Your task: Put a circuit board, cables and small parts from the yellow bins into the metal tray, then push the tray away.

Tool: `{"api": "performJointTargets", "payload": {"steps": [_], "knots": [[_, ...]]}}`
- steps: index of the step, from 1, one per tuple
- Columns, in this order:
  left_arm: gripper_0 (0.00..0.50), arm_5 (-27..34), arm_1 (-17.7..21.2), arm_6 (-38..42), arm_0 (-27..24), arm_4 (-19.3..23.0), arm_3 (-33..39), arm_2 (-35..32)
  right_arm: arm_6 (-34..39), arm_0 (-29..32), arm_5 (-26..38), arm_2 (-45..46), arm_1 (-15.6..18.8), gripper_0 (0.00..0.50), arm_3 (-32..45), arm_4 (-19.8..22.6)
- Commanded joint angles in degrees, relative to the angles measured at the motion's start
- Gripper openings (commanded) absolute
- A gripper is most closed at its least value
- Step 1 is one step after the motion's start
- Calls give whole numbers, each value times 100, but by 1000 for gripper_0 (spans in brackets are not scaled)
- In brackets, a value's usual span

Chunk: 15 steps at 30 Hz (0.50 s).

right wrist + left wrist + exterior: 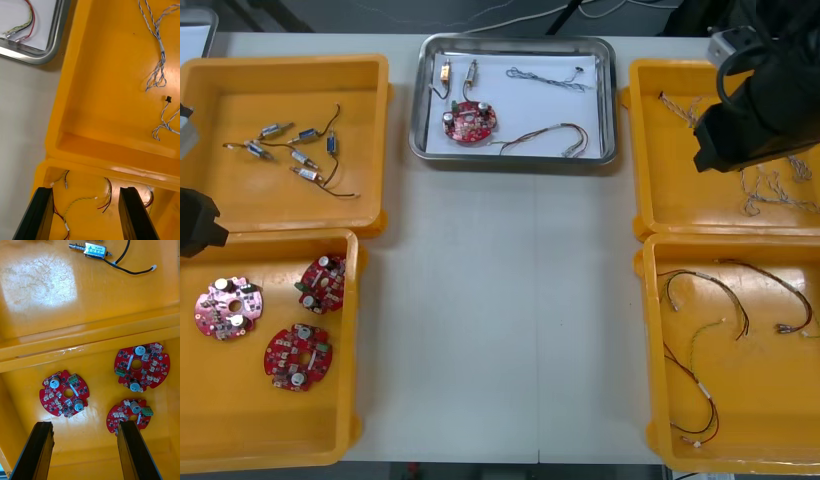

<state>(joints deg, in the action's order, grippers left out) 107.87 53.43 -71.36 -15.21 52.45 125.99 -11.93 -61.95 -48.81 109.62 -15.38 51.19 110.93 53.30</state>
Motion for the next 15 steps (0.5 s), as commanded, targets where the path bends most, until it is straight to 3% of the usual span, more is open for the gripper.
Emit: {"api": "performJointTargets", "payload": {"steps": [1, 7, 15], "knots": [[500, 41, 256, -150, 98, -50, 136, -161, 386, 452, 38, 685, 321, 500, 192, 180], [500, 41, 256, -150, 98, -50, 136, -161, 456, 1067, 38, 1230, 444, 500, 438, 198], [500, 41, 256, -150, 98, -50, 136, -161, 500, 2324, 38, 2338, 444, 500, 1010, 251]]}}
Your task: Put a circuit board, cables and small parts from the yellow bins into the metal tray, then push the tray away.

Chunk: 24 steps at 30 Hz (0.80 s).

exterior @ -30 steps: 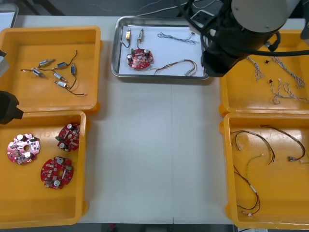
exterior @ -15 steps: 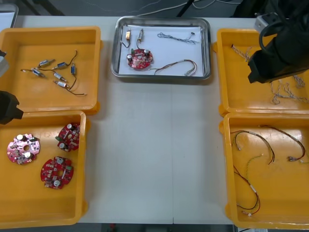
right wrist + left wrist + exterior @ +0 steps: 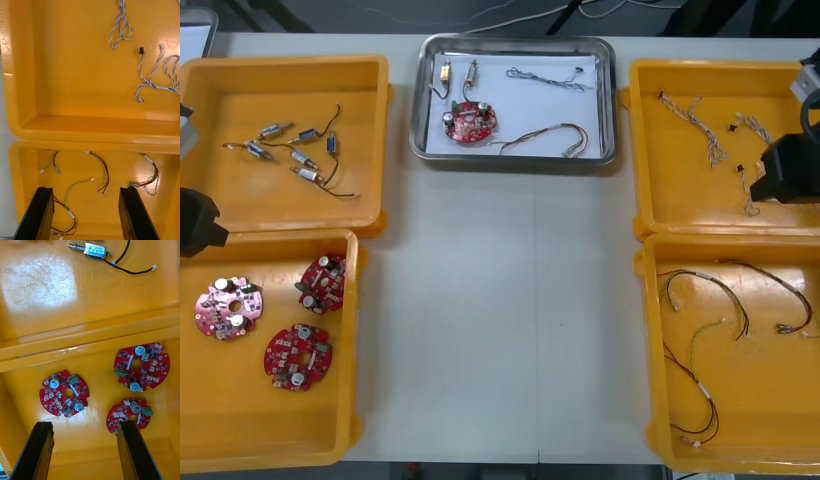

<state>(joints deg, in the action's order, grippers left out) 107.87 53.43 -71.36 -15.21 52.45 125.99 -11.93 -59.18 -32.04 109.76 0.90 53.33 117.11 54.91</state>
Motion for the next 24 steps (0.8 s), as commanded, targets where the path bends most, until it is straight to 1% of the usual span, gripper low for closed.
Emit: {"api": "performJointTargets", "payload": {"steps": [1, 4, 7, 10, 15, 24], "knots": [[500, 41, 256, -150, 98, -50, 136, -161, 222, 743, 24, 789, 231, 500, 427, 99], [500, 41, 256, -150, 98, -50, 136, -161, 196, 1174, 24, 1114, 222, 500, 497, 125], [500, 41, 256, -150, 98, -50, 136, -161, 179, 1394, 24, 1237, 222, 500, 506, 143], [500, 41, 256, -150, 98, -50, 136, -161, 135, 1596, 24, 1298, 187, 500, 506, 64], [500, 41, 256, -150, 98, -50, 136, -161, 29, 1657, 24, 1298, 64, 500, 471, -68], [500, 41, 256, -150, 98, -50, 136, -161, -173, 1657, 24, 1298, -305, 500, 278, -376]]}}
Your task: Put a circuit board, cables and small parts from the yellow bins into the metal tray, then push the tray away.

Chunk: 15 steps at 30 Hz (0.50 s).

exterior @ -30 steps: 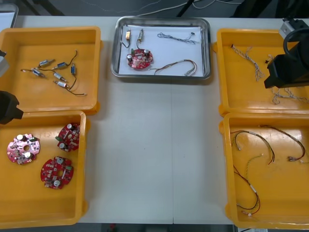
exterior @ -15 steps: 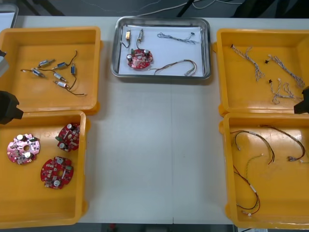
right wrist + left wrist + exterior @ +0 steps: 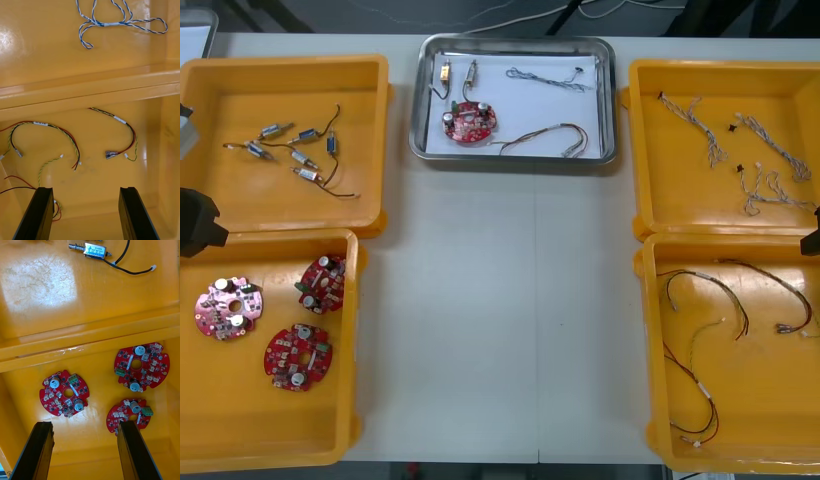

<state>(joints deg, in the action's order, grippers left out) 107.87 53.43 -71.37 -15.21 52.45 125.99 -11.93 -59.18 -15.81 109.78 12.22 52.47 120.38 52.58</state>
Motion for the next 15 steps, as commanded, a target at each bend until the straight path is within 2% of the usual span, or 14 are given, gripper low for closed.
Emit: {"api": "performJointTargets", "payload": {"steps": [1, 6, 15], "knots": [[500, 41, 256, -150, 97, -50, 136, -161, -173, 35, 22, 167, -220, 500, -50, -143], [500, 41, 256, -150, 97, -50, 136, -161, -322, 96, 22, 167, -457, 500, -155, -284], [500, 41, 256, -150, 97, -50, 136, -161, -630, 325, -282, 141, -589, 500, -296, -372]]}}
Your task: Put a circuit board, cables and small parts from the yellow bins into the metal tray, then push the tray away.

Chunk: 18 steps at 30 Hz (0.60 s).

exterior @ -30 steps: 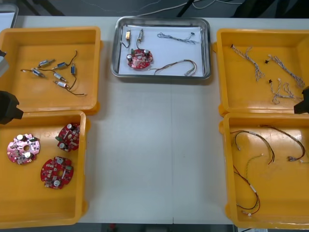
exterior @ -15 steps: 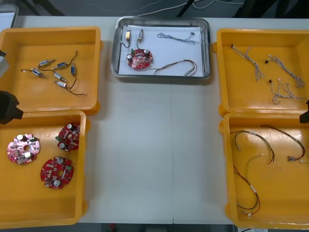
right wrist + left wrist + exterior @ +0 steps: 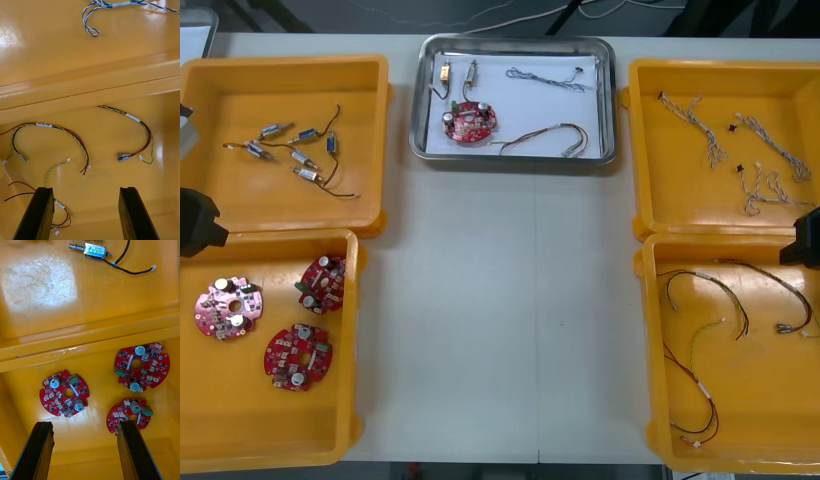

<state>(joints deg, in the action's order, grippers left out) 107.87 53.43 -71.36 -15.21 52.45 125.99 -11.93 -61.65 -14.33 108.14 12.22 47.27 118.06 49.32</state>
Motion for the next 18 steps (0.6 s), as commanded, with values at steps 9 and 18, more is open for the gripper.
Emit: {"api": "performJointTargets", "payload": {"steps": [9, 18], "knots": [[500, 41, 256, -150, 97, -50, 136, -161, -1086, 212, -285, 88, -104, 500, -151, -265], [500, 41, 256, -150, 97, -50, 136, -161, -1191, 212, -487, 79, -219, 500, -116, -186]]}}
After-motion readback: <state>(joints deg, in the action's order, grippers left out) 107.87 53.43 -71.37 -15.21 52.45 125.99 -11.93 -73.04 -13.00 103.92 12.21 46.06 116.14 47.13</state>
